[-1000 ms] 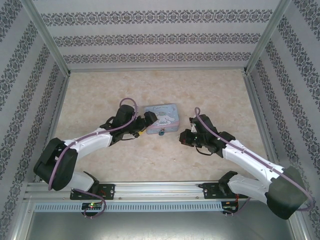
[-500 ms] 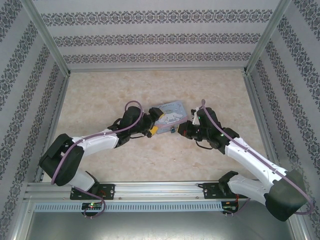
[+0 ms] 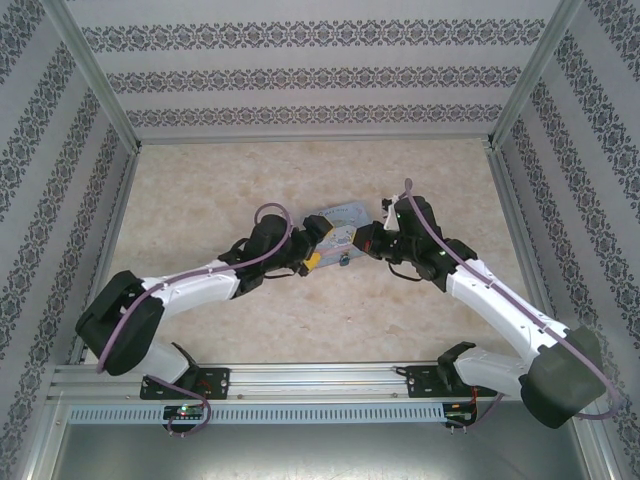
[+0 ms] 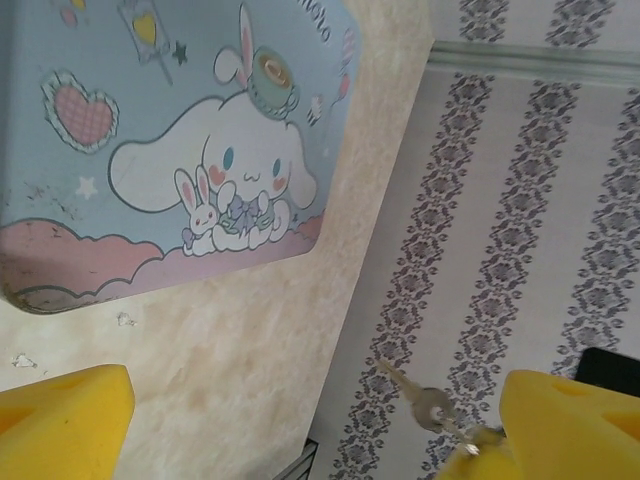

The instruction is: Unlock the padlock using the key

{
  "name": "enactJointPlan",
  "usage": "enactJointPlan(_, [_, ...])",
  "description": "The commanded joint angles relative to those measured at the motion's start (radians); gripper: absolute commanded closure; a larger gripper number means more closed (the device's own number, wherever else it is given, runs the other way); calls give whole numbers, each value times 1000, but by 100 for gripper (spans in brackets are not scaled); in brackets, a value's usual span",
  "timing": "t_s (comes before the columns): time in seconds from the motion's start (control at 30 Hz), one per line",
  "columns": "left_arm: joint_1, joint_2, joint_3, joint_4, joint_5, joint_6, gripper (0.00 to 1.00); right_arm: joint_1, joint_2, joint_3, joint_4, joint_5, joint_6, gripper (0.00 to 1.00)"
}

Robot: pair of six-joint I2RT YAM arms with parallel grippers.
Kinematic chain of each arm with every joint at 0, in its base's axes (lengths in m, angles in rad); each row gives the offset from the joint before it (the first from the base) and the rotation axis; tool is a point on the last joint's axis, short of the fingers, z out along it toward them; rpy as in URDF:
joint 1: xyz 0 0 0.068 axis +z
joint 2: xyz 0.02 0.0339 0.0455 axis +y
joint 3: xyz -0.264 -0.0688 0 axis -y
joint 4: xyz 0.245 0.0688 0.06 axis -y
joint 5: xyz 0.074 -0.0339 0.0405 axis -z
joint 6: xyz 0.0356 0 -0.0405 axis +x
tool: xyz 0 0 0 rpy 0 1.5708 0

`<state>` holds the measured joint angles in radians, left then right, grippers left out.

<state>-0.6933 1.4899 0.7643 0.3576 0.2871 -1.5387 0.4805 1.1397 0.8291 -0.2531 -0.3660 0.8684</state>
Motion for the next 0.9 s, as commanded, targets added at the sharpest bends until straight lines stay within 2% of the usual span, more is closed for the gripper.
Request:
enactJointPlan(0.0, [-27, 51, 50, 62, 10, -12, 5, -20, -7, 34, -3, -21, -11, 100])
enactJointPlan(0.43, [-22, 241, 125, 118, 27, -7, 4, -56, -30, 18, -20, -40, -16, 100])
enactJointPlan(0.87, [68, 248, 152, 80, 40, 64, 3, -66, -29, 6, -14, -55, -12, 100])
